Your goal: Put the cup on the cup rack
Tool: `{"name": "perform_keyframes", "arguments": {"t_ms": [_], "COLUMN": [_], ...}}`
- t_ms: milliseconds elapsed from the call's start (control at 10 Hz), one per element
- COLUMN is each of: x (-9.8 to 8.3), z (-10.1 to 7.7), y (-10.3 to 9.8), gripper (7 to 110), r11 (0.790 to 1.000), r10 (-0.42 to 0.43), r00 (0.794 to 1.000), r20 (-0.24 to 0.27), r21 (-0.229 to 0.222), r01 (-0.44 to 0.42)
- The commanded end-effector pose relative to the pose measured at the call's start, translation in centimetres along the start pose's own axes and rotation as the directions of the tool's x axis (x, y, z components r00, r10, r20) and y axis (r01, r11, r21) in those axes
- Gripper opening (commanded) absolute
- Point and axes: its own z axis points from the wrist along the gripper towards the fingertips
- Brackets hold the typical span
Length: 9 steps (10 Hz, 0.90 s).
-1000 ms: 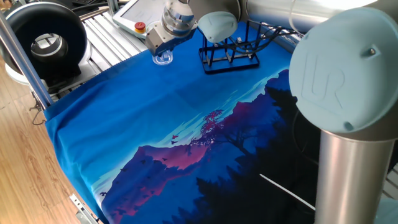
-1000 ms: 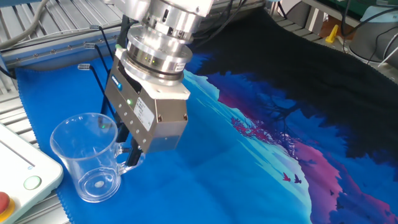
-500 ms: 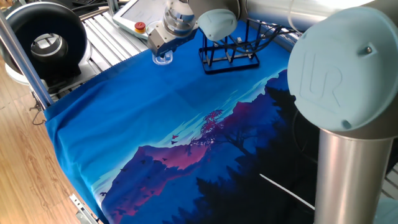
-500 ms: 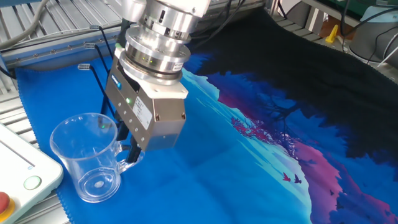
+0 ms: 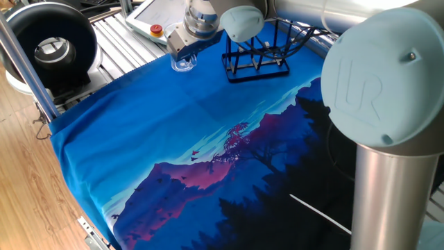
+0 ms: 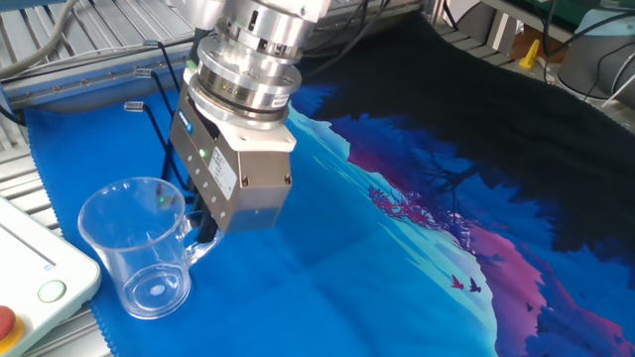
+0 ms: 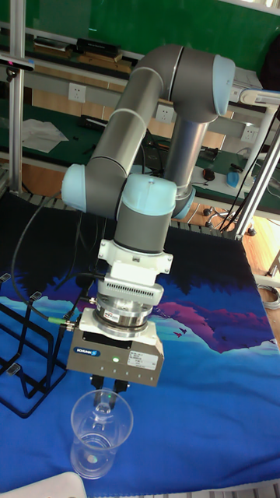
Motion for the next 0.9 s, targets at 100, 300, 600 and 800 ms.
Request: {"name": "perform_keyframes", "arguments": {"t_ms": [100,300,600,800], "x": [0.4,1.1,3.6,5.2], "z": [-0.3,-0.6,-1.8,-2.9], "y": [0.0,0.0,-0.3,-0.5], "gripper": [7,7,7,7], "r11": [1.000,1.000,1.000,1.000], "r10": [0.016,0.024,0.025,0.014], "r00": [1.000,1.000,1.000,1.000], "r20": [-0.005,-0.008,-0.009,-0.017], "r21": [-0.011,-0.011,-0.011,-0.009], "r01": [-0.016,-0.024,-0.025,-0.014]}}
